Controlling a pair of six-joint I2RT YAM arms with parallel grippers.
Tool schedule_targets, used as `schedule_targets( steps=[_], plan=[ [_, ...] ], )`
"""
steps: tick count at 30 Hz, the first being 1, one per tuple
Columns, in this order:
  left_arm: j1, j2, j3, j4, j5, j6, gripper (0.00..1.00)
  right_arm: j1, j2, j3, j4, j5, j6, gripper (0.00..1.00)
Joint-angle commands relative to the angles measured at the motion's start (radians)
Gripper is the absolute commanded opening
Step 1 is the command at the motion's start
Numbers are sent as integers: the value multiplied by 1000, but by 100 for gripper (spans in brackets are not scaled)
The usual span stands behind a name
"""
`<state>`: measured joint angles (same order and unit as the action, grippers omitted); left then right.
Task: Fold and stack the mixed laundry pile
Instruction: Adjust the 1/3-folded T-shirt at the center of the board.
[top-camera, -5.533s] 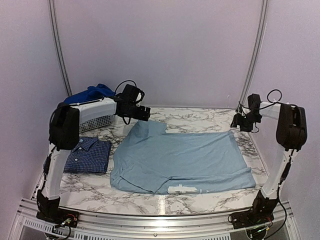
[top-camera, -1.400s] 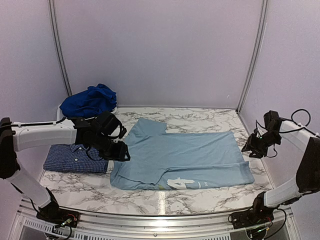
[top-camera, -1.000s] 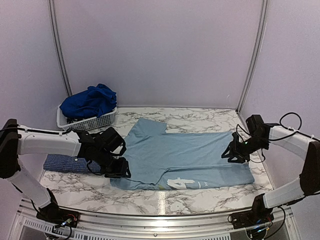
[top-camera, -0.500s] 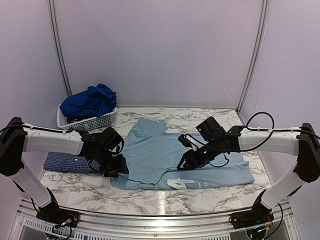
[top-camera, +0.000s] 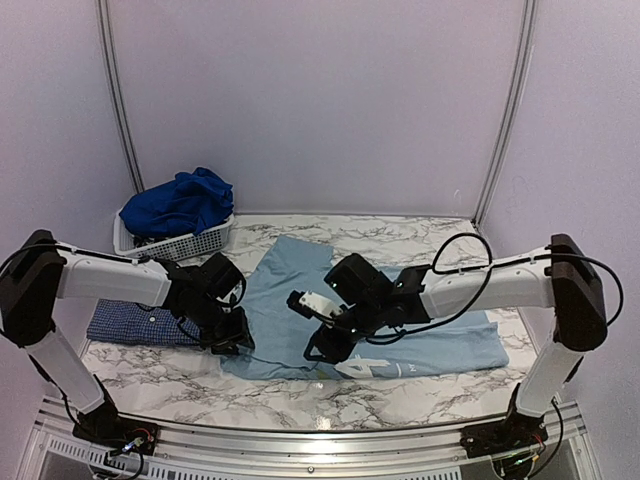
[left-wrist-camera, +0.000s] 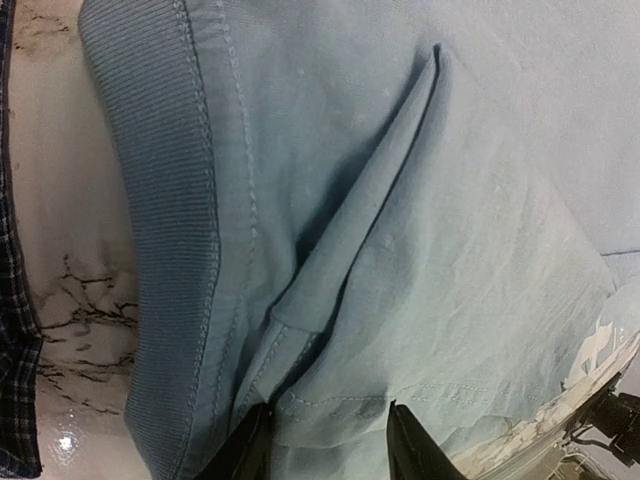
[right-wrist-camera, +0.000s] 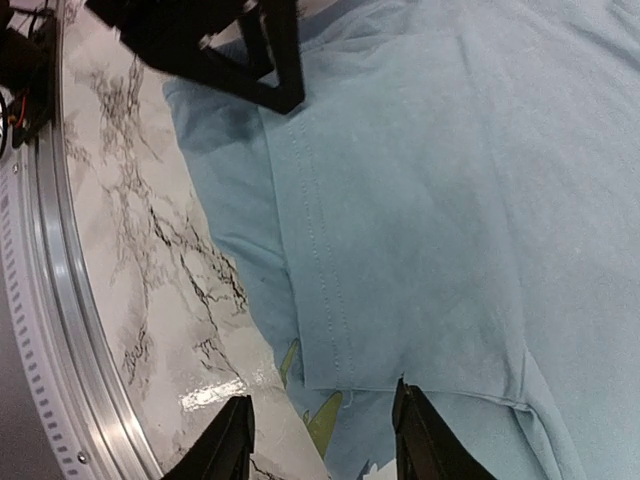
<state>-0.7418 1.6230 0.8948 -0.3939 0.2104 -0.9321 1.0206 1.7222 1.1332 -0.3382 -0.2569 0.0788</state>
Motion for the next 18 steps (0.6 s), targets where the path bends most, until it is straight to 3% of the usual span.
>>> schedule_targets(
  steps=[1, 10, 18],
  plan=[
    [8, 20, 15, 5, 11, -15, 43, 41, 37, 29, 19, 38, -77, 46],
    [12, 29, 25, 10, 14, -20, 44, 81, 123, 44, 10, 97, -131, 45],
    [12, 35, 26, 16, 20, -17, 43, 84, 155, 73, 5, 122, -114, 35]
  ],
)
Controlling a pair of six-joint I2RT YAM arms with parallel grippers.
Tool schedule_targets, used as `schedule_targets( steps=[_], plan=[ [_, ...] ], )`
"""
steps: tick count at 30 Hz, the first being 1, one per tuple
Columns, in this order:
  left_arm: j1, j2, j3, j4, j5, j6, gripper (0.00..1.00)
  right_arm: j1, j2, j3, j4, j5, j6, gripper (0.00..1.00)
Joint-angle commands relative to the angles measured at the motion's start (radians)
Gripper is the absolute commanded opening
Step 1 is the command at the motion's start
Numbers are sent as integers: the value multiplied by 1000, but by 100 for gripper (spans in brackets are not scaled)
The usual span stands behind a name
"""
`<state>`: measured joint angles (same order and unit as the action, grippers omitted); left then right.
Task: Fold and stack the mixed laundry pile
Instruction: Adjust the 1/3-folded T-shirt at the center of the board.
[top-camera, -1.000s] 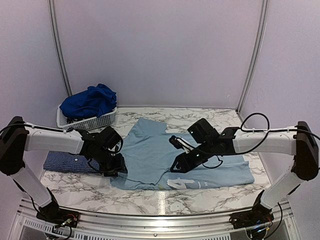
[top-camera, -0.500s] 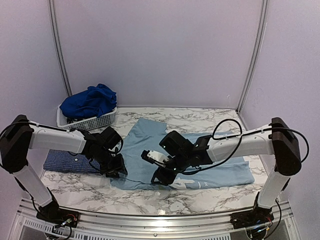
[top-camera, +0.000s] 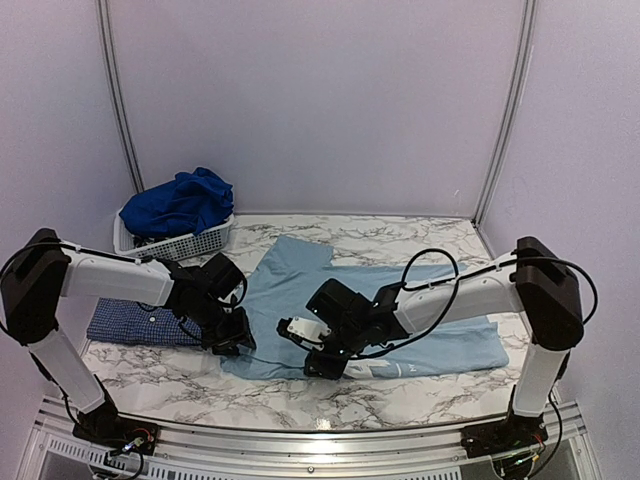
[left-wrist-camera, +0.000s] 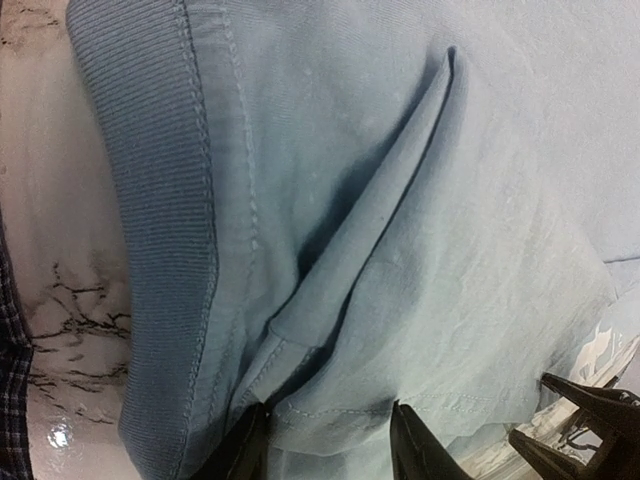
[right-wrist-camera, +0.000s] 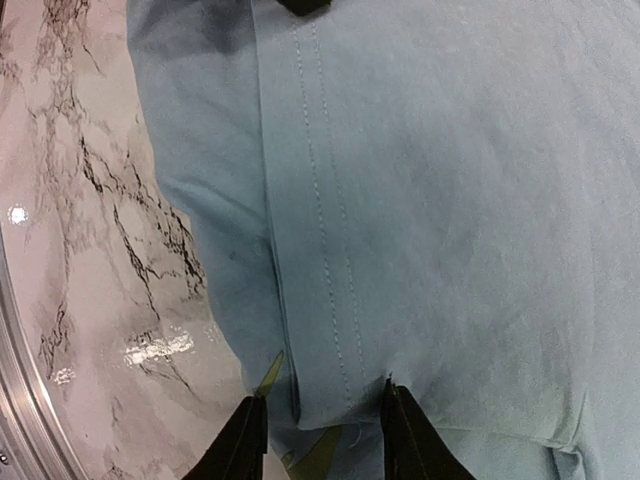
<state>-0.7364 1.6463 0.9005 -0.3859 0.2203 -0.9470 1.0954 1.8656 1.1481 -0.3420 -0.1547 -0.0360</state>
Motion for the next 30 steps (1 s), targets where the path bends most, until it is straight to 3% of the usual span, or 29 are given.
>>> schedule_targets(
  steps=[1, 11, 17, 21, 27, 30],
  plan=[
    [7, 12, 20, 9, 10, -4, 43, 8, 9, 60, 10, 14, 5, 35],
    [7, 12, 17, 12, 13, -1, 43, 9, 37, 66, 2, 11, 26, 32],
    [8, 9, 17, 12, 9, 2, 40, 8, 64, 88, -24, 32, 23, 14],
    [12, 4, 20, 13, 2, 3, 29, 8, 48, 96, -35, 46, 27, 0],
    [11, -7, 49, 16, 2, 28, 10, 6, 27, 135, -63, 68, 30, 0],
    [11, -16, 60, 16, 5, 25, 6, -1, 22, 146, -75, 76, 30, 0]
  ],
)
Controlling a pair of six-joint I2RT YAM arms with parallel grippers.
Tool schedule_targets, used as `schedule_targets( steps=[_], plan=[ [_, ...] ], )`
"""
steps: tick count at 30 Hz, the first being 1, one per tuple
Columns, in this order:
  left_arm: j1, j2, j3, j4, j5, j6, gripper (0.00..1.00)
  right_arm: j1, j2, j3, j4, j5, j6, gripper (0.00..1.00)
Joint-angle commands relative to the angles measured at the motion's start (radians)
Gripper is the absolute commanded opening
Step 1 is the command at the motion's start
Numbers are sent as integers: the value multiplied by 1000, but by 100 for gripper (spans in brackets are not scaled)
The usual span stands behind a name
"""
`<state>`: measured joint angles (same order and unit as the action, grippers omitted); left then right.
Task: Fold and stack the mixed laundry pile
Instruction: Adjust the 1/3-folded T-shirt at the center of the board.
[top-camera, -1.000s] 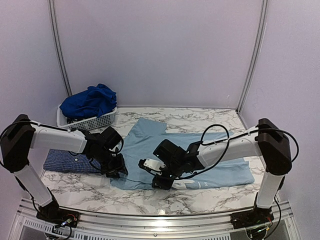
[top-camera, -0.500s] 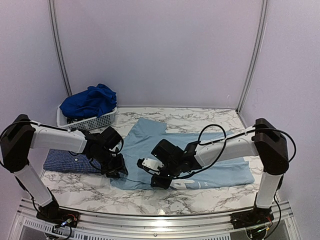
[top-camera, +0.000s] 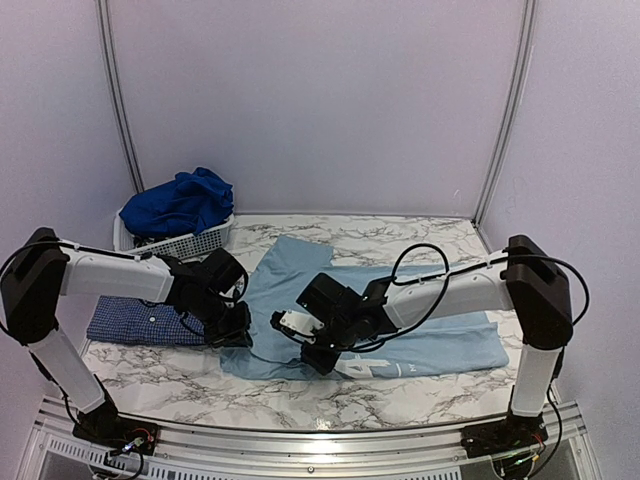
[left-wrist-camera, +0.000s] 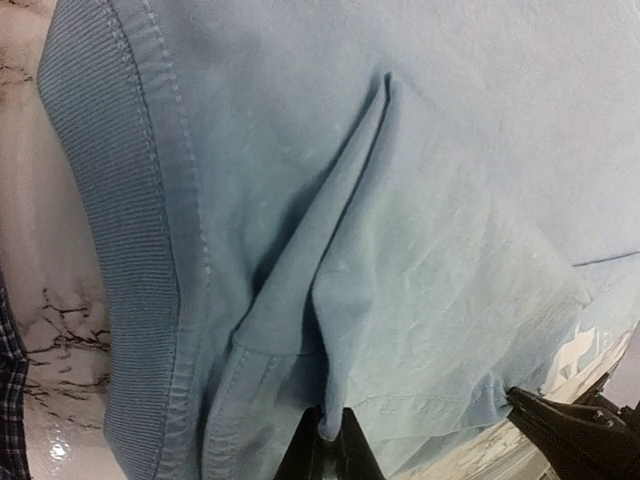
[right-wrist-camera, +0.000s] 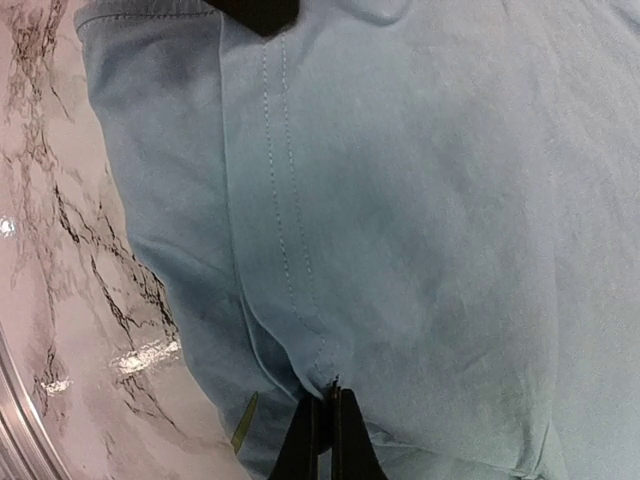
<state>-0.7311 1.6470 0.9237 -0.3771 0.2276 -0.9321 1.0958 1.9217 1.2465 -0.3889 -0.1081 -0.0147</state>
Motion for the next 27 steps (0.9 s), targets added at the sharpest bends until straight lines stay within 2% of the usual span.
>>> schedule_targets(
  steps=[1, 10, 15, 17, 18, 19, 21, 24, 26, 27],
  plan=[
    [6, -20, 41, 7, -1, 9, 6, -5, -39, 47, -28, 31, 9, 0],
    [26, -8, 142, 17, -14, 29, 2, -108, -108, 33, -27, 54, 41, 0],
    [74, 43, 196, 52, -19, 48, 2, -166, -76, 80, -19, 77, 51, 0],
    [96, 65, 214, 77, -28, 48, 5, -185, -48, 125, -37, 99, 69, 4],
    [105, 73, 222, 95, -30, 51, 9, -194, -37, 142, -48, 129, 83, 6],
    [114, 82, 231, 112, -33, 55, 19, -203, -32, 153, -61, 151, 97, 12],
    [131, 91, 241, 145, -36, 69, 30, -226, -40, 160, -85, 200, 137, 28],
    [147, 61, 237, 166, -63, 108, 58, -288, -94, 138, -141, 237, 204, 51],
    [147, 21, 225, 164, -91, 159, 72, -340, -163, 77, -169, 199, 228, 58],
    [145, 2, 220, 159, -85, 188, 75, -366, -201, 35, -174, 167, 233, 61]
  ],
)
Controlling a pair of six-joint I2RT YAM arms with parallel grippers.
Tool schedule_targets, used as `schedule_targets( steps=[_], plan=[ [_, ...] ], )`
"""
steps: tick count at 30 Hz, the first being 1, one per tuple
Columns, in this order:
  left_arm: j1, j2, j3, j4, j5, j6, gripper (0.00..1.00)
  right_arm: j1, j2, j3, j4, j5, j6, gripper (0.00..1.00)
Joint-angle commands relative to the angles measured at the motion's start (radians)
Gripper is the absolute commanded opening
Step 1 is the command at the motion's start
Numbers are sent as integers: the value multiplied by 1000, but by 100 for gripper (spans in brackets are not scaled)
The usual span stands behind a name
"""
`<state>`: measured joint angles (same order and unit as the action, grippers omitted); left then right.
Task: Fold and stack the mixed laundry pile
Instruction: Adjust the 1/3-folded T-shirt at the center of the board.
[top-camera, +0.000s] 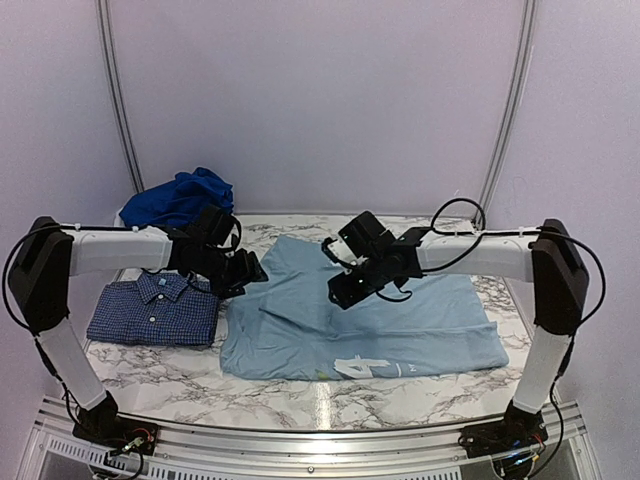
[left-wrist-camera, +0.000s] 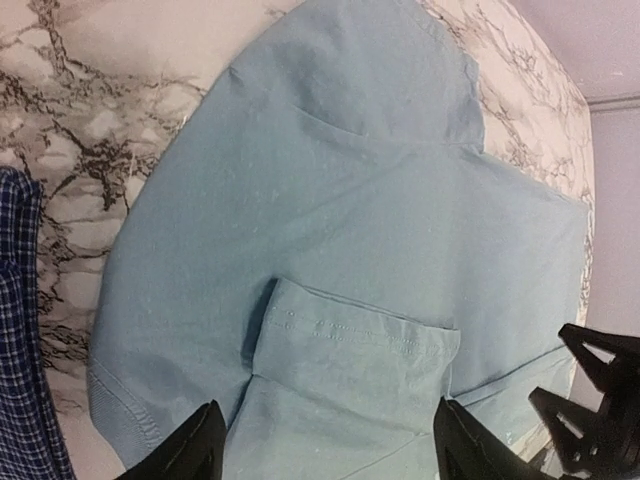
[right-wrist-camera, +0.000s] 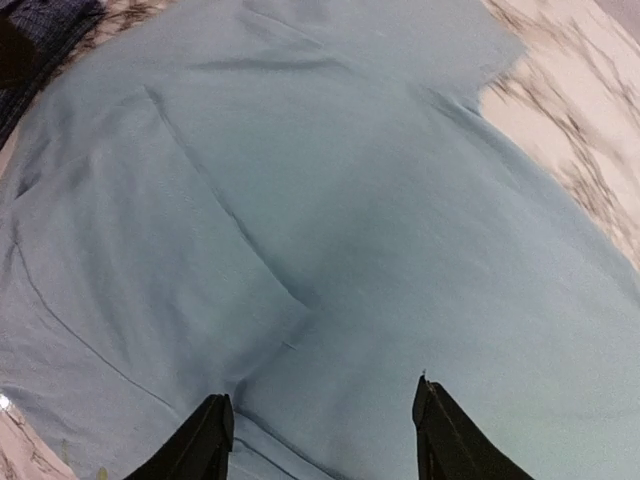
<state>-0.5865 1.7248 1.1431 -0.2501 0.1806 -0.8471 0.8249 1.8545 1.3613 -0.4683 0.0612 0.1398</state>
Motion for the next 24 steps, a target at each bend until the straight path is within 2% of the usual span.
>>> schedule_targets(
  steps=[1, 4, 8, 16, 24],
  plan=[
    [-5, -82, 2, 14, -30, 129, 76, -123, -177, -127, -97, -40, 83, 62],
    [-54, -80, 3, -61, 8, 217, 75, -202, -288, -248, -104, -209, 97, 63],
    [-149, -31, 13, -145, 37, 293, 74, -273, -330, -367, -98, -354, 122, 62],
    [-181, 58, -34, -215, 28, 311, 66, -305, -289, -534, -87, -455, 173, 61],
    [-192, 28, -146, -302, -2, 360, 62, -276, -325, -675, -87, -531, 218, 60]
  ],
)
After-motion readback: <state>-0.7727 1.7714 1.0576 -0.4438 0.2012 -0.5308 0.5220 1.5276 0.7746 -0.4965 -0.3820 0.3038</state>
